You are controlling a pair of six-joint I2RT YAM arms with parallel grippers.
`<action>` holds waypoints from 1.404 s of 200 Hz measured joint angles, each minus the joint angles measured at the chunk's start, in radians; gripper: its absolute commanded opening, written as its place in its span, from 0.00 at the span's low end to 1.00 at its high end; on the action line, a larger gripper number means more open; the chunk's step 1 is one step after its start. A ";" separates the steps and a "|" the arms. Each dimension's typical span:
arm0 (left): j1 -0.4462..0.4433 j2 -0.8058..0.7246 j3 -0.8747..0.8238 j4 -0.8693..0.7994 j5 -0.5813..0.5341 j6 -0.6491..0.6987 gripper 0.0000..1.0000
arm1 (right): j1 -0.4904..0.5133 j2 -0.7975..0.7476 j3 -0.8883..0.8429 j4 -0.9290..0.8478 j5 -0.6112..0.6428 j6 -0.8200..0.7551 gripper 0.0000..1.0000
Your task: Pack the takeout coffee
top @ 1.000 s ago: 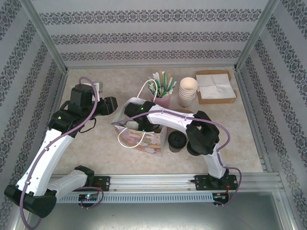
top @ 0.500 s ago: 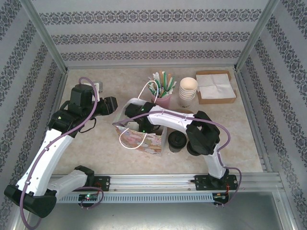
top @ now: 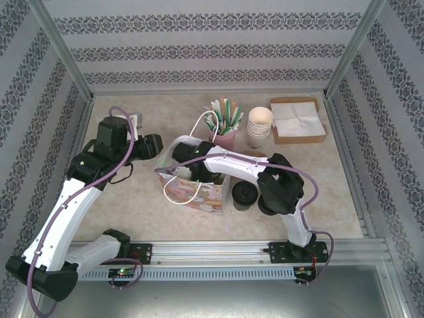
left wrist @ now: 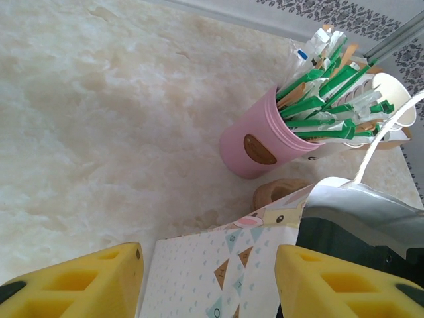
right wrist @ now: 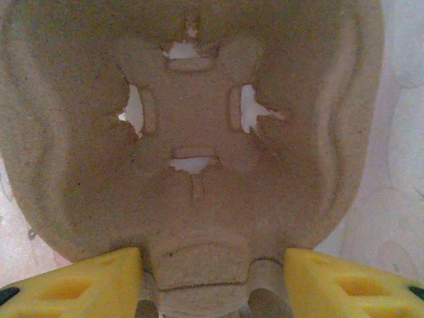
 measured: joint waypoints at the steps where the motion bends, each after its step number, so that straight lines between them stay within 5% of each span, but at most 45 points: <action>1: 0.000 0.000 0.000 0.000 0.000 0.000 0.55 | 0.000 -0.001 0.000 0.000 0.002 0.001 0.65; 94: 0.000 0.000 -0.002 0.000 0.029 -0.019 0.55 | 0.000 -0.114 0.000 0.004 0.014 0.019 0.94; 281: 0.000 -0.010 -0.003 0.000 0.025 -0.019 0.55 | 0.000 -0.336 0.097 0.001 0.047 0.079 0.98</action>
